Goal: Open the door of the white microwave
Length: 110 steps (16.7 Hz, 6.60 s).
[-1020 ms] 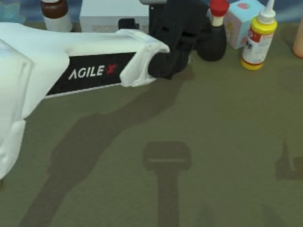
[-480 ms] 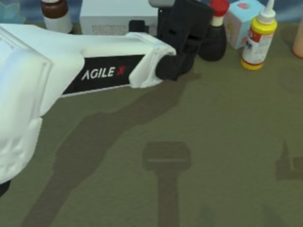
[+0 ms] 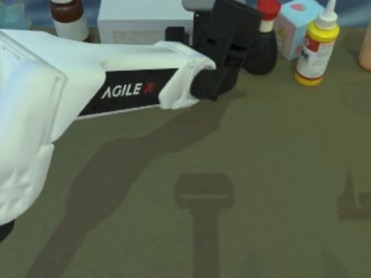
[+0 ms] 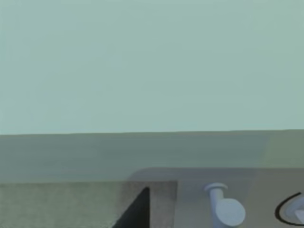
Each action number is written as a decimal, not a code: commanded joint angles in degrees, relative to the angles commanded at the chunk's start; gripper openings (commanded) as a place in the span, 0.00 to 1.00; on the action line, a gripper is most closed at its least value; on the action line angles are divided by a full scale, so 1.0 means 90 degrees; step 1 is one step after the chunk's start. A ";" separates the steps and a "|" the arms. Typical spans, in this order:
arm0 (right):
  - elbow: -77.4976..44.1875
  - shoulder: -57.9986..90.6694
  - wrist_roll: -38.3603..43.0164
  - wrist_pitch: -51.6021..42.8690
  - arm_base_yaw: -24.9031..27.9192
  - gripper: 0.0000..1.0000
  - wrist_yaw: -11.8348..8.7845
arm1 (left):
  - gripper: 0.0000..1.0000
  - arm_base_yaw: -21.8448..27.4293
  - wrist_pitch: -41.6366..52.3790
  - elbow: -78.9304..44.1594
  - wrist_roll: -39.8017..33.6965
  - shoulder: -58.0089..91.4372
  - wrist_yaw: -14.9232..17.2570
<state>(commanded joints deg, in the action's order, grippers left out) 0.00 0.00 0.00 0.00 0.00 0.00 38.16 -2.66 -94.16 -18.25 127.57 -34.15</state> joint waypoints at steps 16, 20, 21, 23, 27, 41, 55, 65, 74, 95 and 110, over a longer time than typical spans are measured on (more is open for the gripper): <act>0.0000 0.0000 0.0000 0.0000 0.0000 1.00 0.0000 | 0.00 0.0378 0.0229 0.0056 -0.0065 -0.0087 0.0077; 0.0000 0.0000 0.0000 0.0000 0.0000 1.00 0.0000 | 0.00 0.0296 0.1470 -0.0939 -0.0344 0.0321 0.0366; 0.0000 0.0000 0.0000 0.0000 0.0000 1.00 0.0000 | 0.00 0.0264 0.1932 -0.1271 -0.0440 0.0451 0.0469; 0.0000 0.0000 0.0000 0.0000 0.0000 1.00 0.0000 | 0.00 0.0190 0.2968 -0.1991 -0.0650 0.0710 0.0703; 0.0000 0.0000 0.0000 0.0000 0.0000 1.00 0.0000 | 0.00 0.0008 0.5128 -0.3456 -0.1090 0.1136 0.1230; 0.0000 0.0000 0.0000 0.0000 0.0000 1.00 0.0000 | 0.00 -0.0241 0.7259 -0.5012 -0.1575 0.1524 0.1884; 0.0000 0.0000 0.0000 0.0000 0.0000 1.00 0.0000 | 0.00 -0.0241 0.7259 -0.5012 -0.1575 0.1524 0.1884; 0.0000 0.0000 0.0000 0.0000 0.0000 1.00 0.0000 | 0.00 -0.0222 0.7016 -0.4553 -0.1437 0.1297 0.1946; 0.0000 0.0000 0.0000 0.0000 0.0000 1.00 0.0000 | 0.00 -0.0257 0.6707 -0.3996 -0.1243 0.0965 0.2029; 0.0000 0.0000 0.0000 0.0000 0.0000 1.00 0.0000 | 0.00 -0.0201 0.6685 -0.3973 -0.1265 0.0986 0.2073; 0.0000 0.0000 0.0000 0.0000 0.0000 1.00 0.0000 | 0.00 -0.0284 0.6225 -0.3105 -0.0864 0.0456 0.2205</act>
<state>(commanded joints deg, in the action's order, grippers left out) 0.00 0.00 0.00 0.00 0.00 0.00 35.61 53.36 -122.11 -26.03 131.67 -14.31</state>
